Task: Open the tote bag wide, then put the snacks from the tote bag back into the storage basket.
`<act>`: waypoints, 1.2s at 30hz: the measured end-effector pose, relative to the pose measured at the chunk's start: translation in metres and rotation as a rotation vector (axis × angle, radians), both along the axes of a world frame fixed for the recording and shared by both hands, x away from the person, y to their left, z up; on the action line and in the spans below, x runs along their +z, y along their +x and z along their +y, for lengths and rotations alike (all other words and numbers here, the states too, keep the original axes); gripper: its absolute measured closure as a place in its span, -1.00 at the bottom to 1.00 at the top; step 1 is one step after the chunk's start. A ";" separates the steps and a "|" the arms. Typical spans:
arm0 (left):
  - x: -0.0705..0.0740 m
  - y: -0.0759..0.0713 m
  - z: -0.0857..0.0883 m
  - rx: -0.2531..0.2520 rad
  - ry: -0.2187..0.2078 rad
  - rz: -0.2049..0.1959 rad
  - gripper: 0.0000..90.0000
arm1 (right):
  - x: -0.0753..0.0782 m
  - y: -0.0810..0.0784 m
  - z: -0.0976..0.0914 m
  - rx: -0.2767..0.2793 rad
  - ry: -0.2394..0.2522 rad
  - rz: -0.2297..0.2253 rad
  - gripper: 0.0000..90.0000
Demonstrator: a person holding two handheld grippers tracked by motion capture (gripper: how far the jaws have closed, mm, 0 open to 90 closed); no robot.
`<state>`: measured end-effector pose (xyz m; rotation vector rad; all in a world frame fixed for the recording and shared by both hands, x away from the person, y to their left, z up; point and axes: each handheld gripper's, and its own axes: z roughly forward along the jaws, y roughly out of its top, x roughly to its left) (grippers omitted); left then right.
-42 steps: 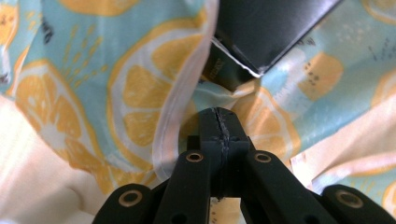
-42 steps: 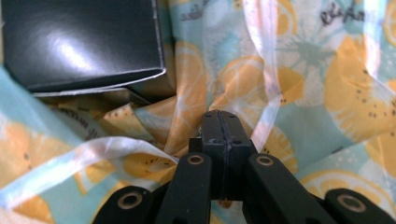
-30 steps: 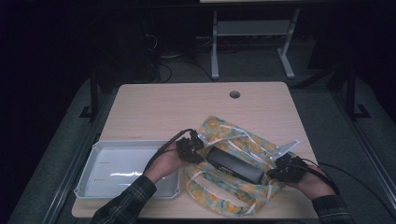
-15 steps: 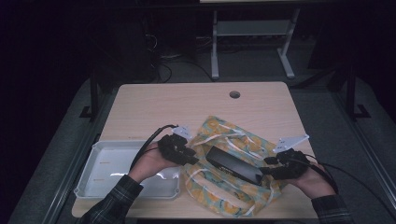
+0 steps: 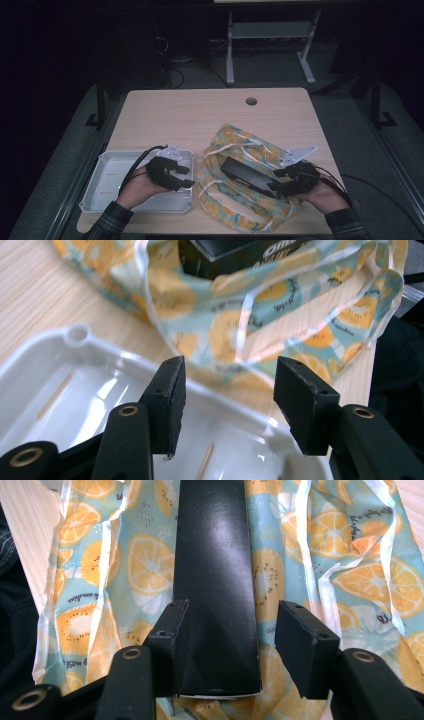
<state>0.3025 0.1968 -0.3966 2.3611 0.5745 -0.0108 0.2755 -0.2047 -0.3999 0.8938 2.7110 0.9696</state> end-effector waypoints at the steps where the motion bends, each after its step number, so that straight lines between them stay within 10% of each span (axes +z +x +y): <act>1: -0.001 -0.002 0.004 0.006 -0.003 -0.003 0.03 | 0.000 0.000 0.001 0.001 0.001 0.001 0.03; 36: -0.009 -0.015 0.027 0.057 0.002 -0.001 0.02 | -0.015 0.004 0.028 0.036 -0.072 0.013 -0.15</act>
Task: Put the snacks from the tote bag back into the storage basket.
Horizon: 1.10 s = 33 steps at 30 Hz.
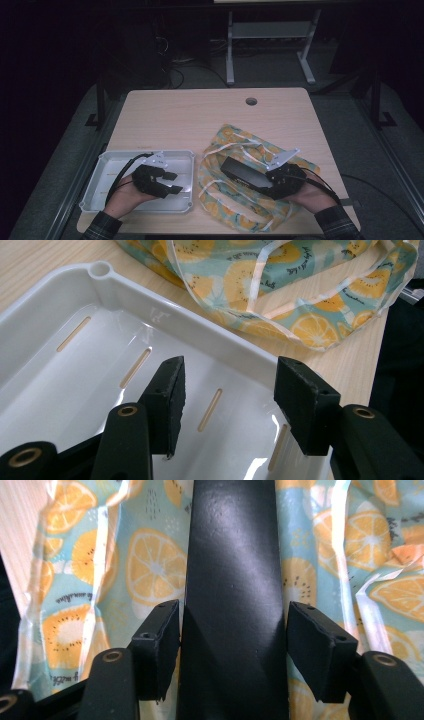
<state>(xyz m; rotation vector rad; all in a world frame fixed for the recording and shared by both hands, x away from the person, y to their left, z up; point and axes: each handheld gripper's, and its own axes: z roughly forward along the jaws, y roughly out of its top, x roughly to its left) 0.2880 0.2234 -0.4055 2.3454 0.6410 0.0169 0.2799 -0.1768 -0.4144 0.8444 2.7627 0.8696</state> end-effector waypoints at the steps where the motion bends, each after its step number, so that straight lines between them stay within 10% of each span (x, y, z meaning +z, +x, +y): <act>1: 0.000 0.000 0.000 -0.001 0.000 0.001 0.02 | -0.001 0.000 0.000 0.009 -0.014 0.003 -0.15; 18: -0.001 0.000 -0.001 -0.010 0.006 0.001 0.02 | -0.012 0.004 0.004 0.033 -0.069 0.003 -0.09; 33: 0.000 0.001 -0.002 -0.014 0.007 0.002 0.02 | 0.004 0.001 -0.004 0.006 0.012 -0.005 -0.07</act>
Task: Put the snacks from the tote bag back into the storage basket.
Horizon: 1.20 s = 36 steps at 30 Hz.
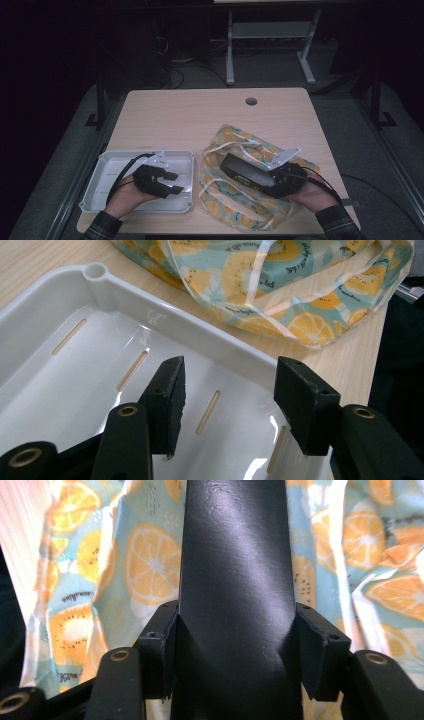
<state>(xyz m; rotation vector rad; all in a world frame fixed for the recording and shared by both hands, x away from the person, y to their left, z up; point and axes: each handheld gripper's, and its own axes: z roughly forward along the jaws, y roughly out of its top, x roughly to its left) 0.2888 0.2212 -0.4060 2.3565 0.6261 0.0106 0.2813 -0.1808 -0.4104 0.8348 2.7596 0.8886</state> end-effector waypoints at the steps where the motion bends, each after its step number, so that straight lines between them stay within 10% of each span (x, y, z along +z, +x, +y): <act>1: 0.000 0.000 0.000 -0.001 0.001 0.000 0.02 | 0.002 0.000 -0.001 0.001 0.007 -0.004 -0.07; 36: 0.015 0.006 0.003 -0.076 0.012 -0.039 -0.07 | 0.043 0.018 -0.003 0.086 0.018 -0.050 -0.07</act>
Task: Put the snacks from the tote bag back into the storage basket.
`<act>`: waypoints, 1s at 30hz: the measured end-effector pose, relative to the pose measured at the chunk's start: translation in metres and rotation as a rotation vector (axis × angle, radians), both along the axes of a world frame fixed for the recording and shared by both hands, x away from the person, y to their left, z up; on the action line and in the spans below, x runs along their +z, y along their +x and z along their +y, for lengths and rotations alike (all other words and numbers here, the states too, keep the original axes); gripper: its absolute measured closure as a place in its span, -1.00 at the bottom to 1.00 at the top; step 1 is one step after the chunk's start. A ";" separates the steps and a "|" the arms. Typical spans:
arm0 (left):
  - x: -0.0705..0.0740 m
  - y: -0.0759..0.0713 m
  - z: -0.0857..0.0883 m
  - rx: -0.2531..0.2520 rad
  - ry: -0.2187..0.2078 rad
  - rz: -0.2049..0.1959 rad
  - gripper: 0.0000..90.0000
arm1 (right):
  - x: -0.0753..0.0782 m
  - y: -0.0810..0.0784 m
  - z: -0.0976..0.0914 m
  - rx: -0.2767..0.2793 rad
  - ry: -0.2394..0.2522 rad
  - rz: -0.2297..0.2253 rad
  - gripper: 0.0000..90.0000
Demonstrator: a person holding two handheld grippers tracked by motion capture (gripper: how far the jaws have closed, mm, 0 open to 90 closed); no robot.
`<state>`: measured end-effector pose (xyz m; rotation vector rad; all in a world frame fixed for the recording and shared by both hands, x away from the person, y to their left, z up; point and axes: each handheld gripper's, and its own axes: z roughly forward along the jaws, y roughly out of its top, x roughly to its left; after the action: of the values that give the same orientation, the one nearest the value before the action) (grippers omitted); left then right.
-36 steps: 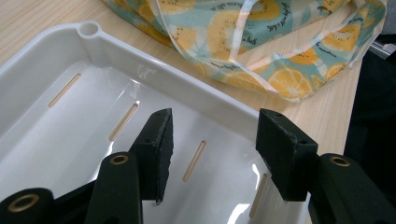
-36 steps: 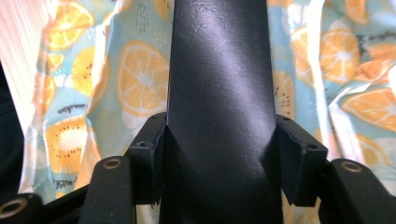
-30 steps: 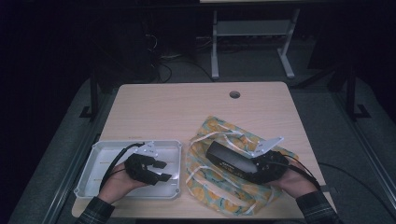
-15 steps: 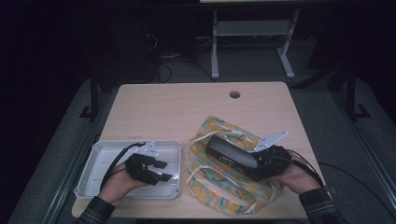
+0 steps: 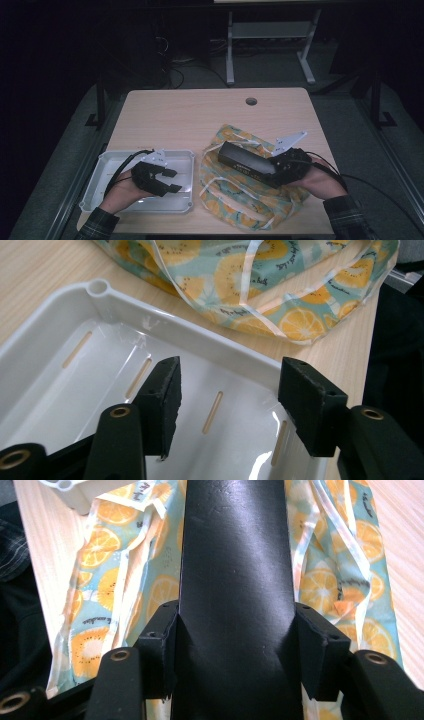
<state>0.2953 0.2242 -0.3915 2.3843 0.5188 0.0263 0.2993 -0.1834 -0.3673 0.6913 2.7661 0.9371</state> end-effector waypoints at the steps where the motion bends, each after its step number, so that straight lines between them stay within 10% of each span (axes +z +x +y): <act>1: 0.002 0.001 0.000 -0.007 0.000 -0.004 -0.09 | 0.001 0.002 0.001 0.011 0.002 0.002 -0.07; 30: 0.058 0.019 -0.023 -0.179 0.069 -0.094 -0.36 | 0.020 0.025 0.045 0.277 -0.019 -0.025 -0.07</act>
<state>0.3141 0.2012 -0.3340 2.4743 0.2625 0.0765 0.3241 -0.1381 -0.3473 0.2947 2.8932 0.9571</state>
